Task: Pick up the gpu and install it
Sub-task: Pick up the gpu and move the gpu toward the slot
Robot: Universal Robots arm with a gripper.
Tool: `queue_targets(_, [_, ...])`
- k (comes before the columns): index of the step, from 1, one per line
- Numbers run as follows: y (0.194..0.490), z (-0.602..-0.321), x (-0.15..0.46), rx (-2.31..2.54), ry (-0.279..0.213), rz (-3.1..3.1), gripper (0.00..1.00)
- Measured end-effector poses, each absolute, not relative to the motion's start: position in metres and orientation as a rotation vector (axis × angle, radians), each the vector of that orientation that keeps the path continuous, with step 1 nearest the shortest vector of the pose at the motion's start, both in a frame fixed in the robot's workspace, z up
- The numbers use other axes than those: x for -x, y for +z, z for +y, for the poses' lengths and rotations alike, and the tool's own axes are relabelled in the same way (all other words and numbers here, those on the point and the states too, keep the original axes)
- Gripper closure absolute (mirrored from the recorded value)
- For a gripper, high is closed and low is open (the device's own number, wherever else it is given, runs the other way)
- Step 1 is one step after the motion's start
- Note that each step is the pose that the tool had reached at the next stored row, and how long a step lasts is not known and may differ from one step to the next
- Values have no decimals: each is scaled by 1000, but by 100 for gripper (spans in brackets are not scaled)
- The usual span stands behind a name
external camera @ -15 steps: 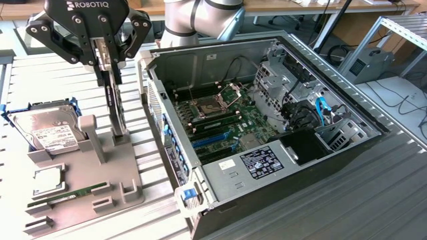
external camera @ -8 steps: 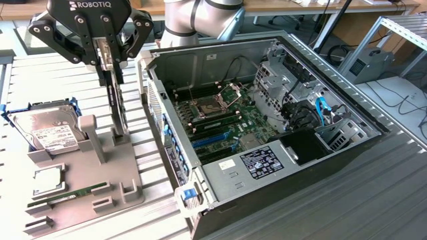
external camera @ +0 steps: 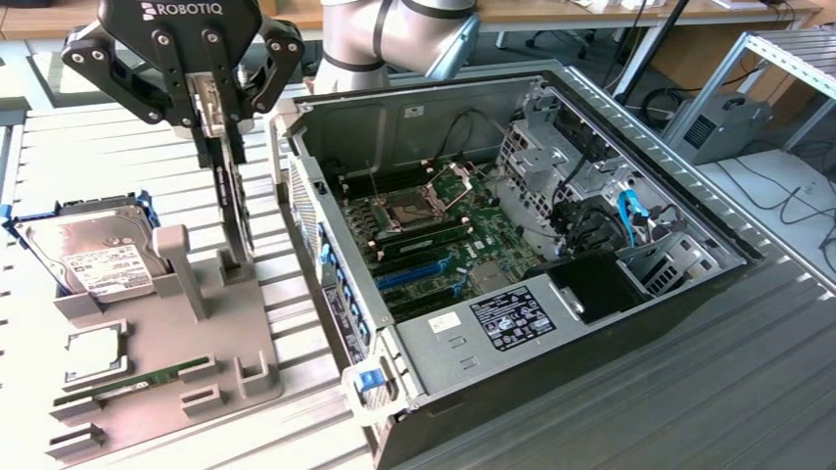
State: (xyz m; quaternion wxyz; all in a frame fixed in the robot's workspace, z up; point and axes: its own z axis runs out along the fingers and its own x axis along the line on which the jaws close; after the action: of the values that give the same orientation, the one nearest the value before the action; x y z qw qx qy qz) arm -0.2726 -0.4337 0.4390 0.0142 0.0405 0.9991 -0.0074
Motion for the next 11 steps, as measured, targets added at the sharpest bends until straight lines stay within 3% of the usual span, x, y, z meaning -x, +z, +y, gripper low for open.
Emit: queue_targets(11, [439,-434,269,-126,-23,3111,73])
